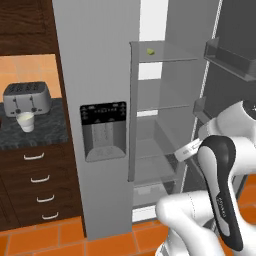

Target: Grab a lemon wedge from the fridge and one ice cube from the ice bowl, and put them in the glass of lemonade.

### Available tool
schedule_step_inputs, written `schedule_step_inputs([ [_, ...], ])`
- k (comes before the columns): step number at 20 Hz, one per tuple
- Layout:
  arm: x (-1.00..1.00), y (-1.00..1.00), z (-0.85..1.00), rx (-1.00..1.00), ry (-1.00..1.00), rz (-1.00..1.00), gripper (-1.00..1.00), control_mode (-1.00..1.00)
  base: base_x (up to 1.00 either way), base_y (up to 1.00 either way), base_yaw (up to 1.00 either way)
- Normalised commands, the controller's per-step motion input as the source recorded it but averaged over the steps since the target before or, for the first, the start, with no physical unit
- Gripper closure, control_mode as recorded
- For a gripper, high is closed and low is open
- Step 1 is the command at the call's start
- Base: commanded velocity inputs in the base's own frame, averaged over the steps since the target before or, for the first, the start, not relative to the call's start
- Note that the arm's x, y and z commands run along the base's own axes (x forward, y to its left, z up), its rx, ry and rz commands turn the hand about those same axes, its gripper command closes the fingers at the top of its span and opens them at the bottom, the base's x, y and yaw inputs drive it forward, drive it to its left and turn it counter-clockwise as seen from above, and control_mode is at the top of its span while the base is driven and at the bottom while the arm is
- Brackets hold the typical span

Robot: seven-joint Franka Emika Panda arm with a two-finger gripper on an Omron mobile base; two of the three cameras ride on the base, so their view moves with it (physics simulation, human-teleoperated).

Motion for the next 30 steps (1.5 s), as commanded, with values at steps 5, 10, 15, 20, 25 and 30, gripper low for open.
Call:
schedule_step_inputs([
  [5,0.00,0.00,0.00,0.00,0.00,0.00,-1.00,1.00,0.23,-0.45,-0.15],
  [10,0.00,0.00,0.00,0.00,0.00,0.00,-1.00,1.00,0.21,-0.36,-0.16],
  [15,0.00,0.00,0.00,0.00,0.00,0.00,-1.00,1.00,0.41,-0.13,-0.15],
  [20,0.00,0.00,0.00,0.00,0.00,0.00,-1.00,1.00,0.68,-0.20,-0.11],
  [25,0.00,0.00,0.00,0.00,0.00,0.00,-1.00,1.00,0.79,-0.05,-0.05],
  [30,0.00,0.00,0.00,0.00,0.00,0.00,-1.00,1.00,0.84,-0.07,0.00],
])
